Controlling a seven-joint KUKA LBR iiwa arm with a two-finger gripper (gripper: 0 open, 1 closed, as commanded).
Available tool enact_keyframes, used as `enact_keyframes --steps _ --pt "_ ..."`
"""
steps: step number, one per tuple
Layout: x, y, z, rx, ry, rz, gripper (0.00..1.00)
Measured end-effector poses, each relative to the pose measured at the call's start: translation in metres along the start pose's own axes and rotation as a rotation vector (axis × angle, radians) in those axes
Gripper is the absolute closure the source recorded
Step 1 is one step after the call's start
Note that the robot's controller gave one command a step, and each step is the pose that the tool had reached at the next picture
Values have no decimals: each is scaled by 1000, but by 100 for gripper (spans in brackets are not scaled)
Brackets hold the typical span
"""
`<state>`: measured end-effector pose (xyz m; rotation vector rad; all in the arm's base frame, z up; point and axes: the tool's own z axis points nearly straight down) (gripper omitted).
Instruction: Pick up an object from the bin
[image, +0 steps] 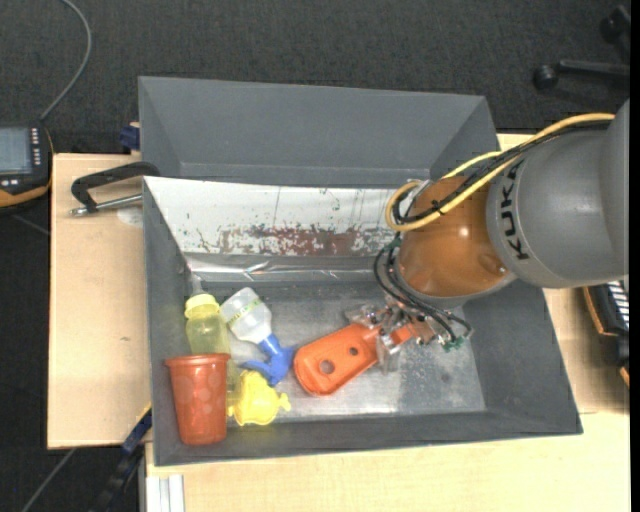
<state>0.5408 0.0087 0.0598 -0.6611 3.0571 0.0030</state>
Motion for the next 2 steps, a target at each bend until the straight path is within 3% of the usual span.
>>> enact_keyframes --steps 2 --pt "0 1 -24 -1 2 -5 100"
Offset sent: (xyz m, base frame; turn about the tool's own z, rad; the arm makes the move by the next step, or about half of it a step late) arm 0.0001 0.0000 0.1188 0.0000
